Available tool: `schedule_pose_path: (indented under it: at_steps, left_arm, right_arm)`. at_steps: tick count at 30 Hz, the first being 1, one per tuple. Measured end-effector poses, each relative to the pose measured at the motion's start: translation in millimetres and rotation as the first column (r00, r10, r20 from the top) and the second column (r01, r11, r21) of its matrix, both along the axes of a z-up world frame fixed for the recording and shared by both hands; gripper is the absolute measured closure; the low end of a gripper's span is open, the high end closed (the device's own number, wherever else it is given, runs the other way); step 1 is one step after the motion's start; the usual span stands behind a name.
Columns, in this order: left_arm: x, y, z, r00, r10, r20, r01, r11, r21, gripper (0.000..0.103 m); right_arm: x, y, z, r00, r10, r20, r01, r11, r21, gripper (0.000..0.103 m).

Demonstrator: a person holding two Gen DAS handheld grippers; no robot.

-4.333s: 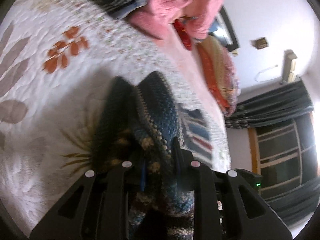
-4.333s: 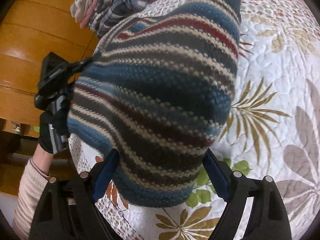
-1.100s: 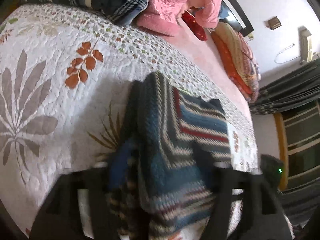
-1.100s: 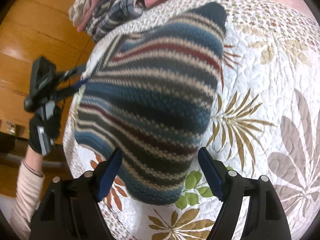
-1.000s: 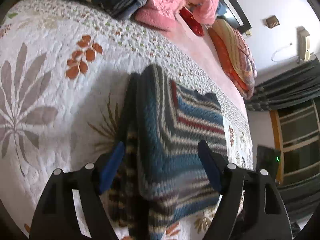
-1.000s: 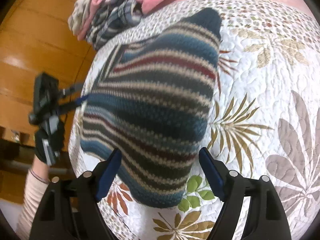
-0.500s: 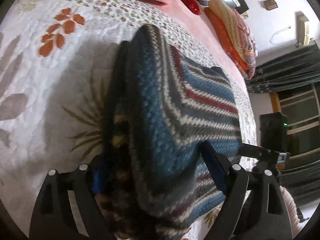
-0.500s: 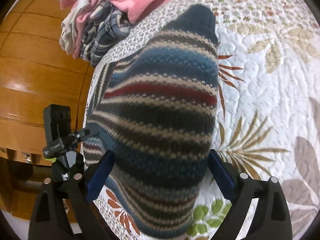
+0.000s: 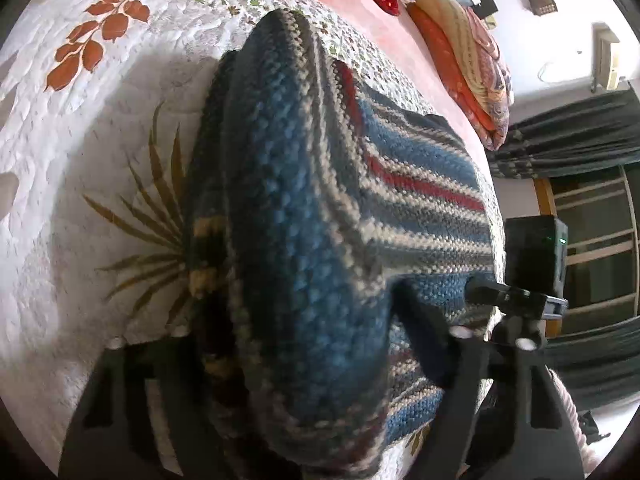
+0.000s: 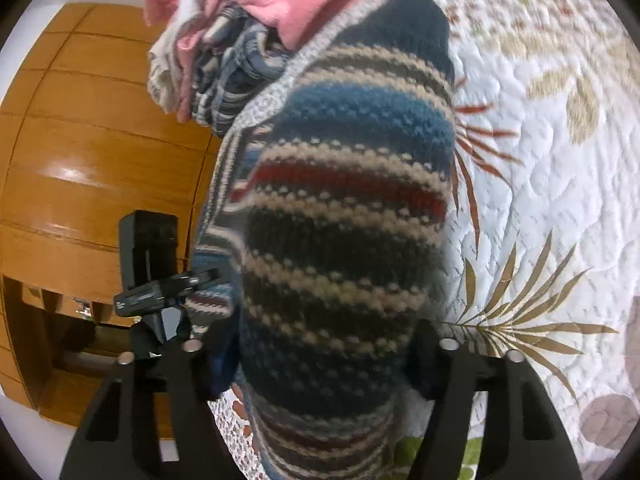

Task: Fold small clothes

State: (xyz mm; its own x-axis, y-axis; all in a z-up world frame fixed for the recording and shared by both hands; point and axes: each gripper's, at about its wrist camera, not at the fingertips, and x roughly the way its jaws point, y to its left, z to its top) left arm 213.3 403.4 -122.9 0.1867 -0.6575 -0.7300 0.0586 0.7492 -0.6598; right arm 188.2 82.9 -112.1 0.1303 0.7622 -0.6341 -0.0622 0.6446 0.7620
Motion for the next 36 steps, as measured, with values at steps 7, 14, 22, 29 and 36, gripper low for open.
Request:
schedule_pose_path:
  at_steps: [7, 14, 22, 29, 36]
  left_arm:
    - [-16, -31, 19, 0.999, 0.011, 0.046, -0.006, 0.994, -0.109, 0.066]
    - [-35, -130, 48, 0.989, -0.094, 0.111, 0.109, 0.983, -0.146, 0.067]
    - [-47, -236, 19, 0.982, -0.176, 0.066, 0.181, 0.980, -0.080, 0.067]
    - [-36, -258, -9, 0.982, -0.179, 0.056, 0.181, 0.983, -0.033, 0.060]
    - [-40, -259, -6, 0.981, -0.185, 0.050, 0.186, 0.982, -0.011, 0.055]
  right_arm:
    - [-19, -22, 43, 0.999, 0.017, 0.050, -0.014, 0.998, -0.055, 0.043]
    - [-43, -106, 82, 0.997, 0.025, 0.072, -0.016, 0.991, -0.130, 0.043]
    - [-61, -193, 63, 1.000, -0.017, 0.023, 0.022, 0.979, -0.201, 0.043]
    - [-60, -221, 7, 0.997, -0.056, -0.060, 0.042, 0.977, -0.211, 0.041]
    - [-62, -228, 1, 0.996, -0.070, -0.057, 0.055, 0.971, -0.231, 0.030]
